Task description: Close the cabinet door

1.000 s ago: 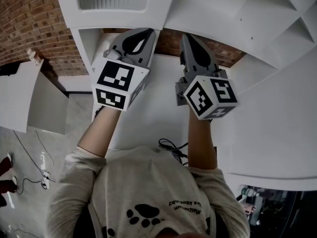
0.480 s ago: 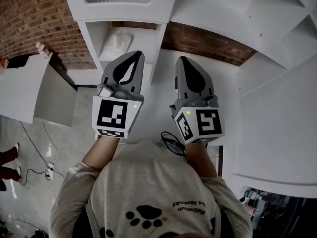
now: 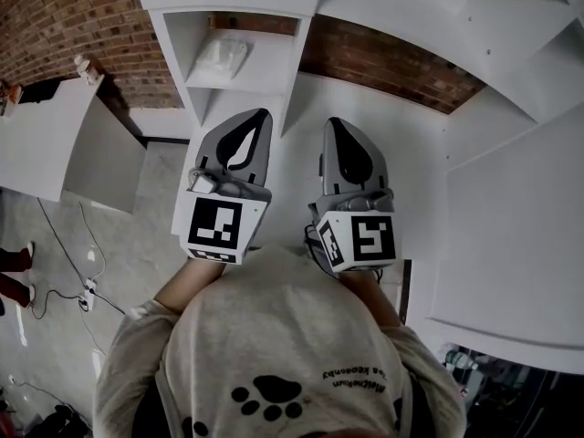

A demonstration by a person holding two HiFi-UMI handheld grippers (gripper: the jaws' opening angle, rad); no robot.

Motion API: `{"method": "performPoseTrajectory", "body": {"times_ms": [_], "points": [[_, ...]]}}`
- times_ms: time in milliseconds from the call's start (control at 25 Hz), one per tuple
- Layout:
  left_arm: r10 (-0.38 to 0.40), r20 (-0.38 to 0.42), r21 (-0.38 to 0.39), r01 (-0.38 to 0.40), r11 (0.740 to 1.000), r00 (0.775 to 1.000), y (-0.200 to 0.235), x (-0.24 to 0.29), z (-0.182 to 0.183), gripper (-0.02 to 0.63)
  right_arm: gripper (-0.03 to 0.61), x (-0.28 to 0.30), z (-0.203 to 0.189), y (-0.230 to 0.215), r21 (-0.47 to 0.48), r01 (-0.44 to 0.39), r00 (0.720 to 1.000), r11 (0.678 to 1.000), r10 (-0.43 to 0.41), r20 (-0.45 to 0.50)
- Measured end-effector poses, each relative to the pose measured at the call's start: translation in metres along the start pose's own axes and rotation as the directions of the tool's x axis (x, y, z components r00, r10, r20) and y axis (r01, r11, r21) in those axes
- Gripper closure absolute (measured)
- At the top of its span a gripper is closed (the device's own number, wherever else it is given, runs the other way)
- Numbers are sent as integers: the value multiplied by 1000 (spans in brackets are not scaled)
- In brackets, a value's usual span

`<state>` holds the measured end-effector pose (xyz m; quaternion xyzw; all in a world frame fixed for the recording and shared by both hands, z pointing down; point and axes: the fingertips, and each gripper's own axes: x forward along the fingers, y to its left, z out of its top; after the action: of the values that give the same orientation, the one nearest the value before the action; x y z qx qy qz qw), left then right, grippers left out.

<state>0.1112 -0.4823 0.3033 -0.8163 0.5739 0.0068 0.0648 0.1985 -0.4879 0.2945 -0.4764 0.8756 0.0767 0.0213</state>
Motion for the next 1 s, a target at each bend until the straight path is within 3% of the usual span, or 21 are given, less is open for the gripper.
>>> {"method": "performPoseTrajectory", "body": {"times_ms": [320, 1000], "points": [[-12, -36, -11, 12, 1000, 999, -25, -13, -25, 605, 569, -21, -25, 2, -8, 0, 1000, 1000, 0, -21], [8, -37, -14, -9, 1000, 999, -31, -15, -30, 604, 569, -22, -30, 0, 42, -41, 999, 998, 42, -16]]}}
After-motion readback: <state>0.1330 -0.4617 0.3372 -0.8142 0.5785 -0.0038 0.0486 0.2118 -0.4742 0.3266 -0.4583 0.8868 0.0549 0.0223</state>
